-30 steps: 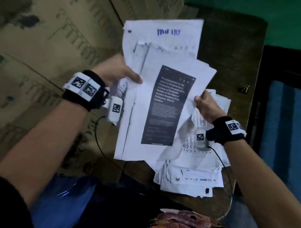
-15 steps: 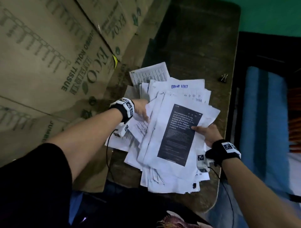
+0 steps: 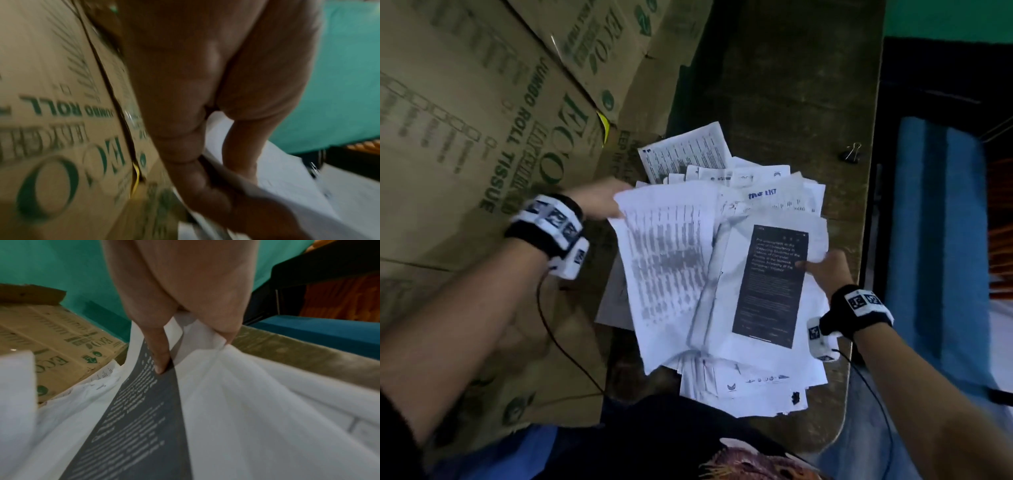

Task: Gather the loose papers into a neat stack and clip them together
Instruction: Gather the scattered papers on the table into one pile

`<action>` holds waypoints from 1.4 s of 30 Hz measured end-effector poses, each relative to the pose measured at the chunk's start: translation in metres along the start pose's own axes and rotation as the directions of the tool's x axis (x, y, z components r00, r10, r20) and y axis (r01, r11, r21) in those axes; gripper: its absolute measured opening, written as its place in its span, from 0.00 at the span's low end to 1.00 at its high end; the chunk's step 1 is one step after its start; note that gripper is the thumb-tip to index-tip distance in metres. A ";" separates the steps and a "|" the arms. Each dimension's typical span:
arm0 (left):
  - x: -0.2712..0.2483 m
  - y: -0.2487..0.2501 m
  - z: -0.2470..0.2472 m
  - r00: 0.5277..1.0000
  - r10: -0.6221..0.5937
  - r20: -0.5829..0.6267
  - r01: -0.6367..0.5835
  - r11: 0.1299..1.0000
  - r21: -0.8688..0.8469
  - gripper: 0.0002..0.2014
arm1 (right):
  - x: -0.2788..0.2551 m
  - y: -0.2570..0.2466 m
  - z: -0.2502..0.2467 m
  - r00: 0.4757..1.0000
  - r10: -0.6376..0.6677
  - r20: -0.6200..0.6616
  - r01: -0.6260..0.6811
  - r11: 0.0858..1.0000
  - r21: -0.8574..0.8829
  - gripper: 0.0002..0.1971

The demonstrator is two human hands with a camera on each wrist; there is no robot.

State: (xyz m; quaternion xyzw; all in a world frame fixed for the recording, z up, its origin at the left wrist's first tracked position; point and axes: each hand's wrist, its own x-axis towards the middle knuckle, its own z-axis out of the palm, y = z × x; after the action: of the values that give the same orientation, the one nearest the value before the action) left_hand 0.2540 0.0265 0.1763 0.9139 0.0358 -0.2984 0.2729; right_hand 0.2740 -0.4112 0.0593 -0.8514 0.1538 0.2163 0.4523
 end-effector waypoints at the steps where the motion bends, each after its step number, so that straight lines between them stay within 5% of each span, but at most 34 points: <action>1: -0.004 -0.005 -0.018 1.000 -0.012 -0.017 0.012 0.999 0.035 0.09 | 0.004 -0.003 0.000 1.000 -0.012 -0.001 0.012 1.000 -0.025 0.10; 7: -0.020 -0.001 -0.082 0.997 0.008 0.075 -0.009 1.000 0.013 0.14 | 0.010 -0.032 0.012 0.988 -0.104 0.110 0.124 0.973 -0.193 0.11; 15: 0.038 0.066 -0.022 0.972 0.069 0.223 -0.109 0.979 0.174 0.18 | 0.000 -0.044 0.035 0.988 -0.042 0.149 0.068 0.983 -0.171 0.11; 19: 0.049 0.078 -0.025 0.950 0.114 0.289 -0.138 0.988 0.065 0.07 | 0.001 -0.029 0.025 0.996 -0.042 0.080 0.059 0.975 -0.216 0.14; 24: 0.037 0.089 -0.066 0.924 0.145 0.355 -0.041 0.958 -0.285 0.09 | -0.006 -0.028 0.014 0.999 -0.033 0.009 0.034 0.992 -0.125 0.22; 30: 0.051 0.095 -0.033 0.950 0.127 0.286 -0.078 0.981 -0.176 0.10 | -0.014 -0.034 0.019 0.993 -0.039 0.111 0.047 0.997 -0.069 0.03; 33: 0.063 0.099 0.014 0.977 0.077 0.200 -0.096 0.991 0.091 0.12 | -0.013 -0.022 0.018 0.975 0.093 0.201 -0.122 0.983 0.135 0.11; 36: 0.076 0.097 0.054 0.989 -0.019 0.144 -0.008 0.983 0.183 0.22 | -0.009 0.001 0.010 0.920 0.192 0.343 -0.294 0.914 0.279 0.38; 39: 0.086 0.093 0.078 0.990 -0.042 0.137 0.027 0.993 0.114 0.17 | -0.024 -0.005 0.009 0.928 0.171 0.332 -0.220 0.968 0.117 0.49; 42: 0.092 0.094 0.093 0.995 -0.025 0.099 0.021 0.999 0.037 0.21 | -0.026 -0.006 0.019 0.964 0.144 0.225 -0.121 0.986 -0.114 0.57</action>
State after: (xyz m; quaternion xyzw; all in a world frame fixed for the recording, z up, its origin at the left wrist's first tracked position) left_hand 0.3019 -0.1106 0.1066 0.9023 0.0273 -0.3470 0.2545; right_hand 0.2502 -0.3910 0.0670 -0.8294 0.1454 0.3518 0.4089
